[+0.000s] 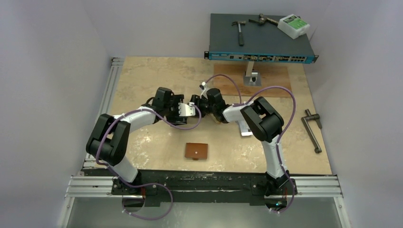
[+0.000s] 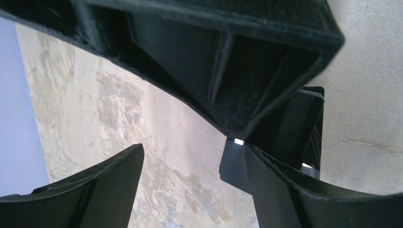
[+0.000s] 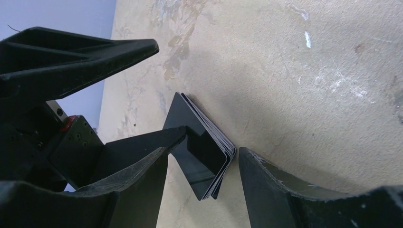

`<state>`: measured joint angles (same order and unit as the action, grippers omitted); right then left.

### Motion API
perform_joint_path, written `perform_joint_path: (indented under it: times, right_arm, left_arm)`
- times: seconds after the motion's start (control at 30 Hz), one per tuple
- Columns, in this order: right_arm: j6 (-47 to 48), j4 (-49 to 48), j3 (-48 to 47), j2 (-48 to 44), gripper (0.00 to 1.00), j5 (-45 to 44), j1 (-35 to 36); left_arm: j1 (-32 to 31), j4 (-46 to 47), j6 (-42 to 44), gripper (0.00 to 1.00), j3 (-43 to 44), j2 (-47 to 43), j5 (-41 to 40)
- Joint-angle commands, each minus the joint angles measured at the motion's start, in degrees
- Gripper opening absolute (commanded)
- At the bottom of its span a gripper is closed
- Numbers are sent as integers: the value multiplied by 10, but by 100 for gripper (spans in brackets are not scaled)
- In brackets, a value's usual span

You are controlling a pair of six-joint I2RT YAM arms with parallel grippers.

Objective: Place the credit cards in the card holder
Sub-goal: Pick up the credit card from the center of the board.

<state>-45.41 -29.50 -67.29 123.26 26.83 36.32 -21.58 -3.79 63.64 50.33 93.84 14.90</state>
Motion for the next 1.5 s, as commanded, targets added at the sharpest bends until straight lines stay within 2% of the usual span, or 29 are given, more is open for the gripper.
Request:
perform_joint_path:
  times: [0.0,0.17,0.33,0.47,1.03,1.47]
  right_arm:
    - [-7,24,38,-3,58,9,1]
    - [-11,22,48,-7,57,2,1]
    - [-7,33,40,-2,58,0,-1]
    - [-5,37,38,1,58,0,-1]
    - [-18,35,44,-1,58,4,-1]
    - [-49,-2,106,-24,60,-12,0]
  left_arm:
    - [-14,28,17,78,-5,22,-6]
    - [-16,42,5,78,6,19,-11]
    - [5,-64,-42,79,55,-31,10]
    - [21,-120,-24,80,56,-45,27]
    - [11,-83,70,81,22,8,6]
    - [-20,-40,68,80,28,38,-13]
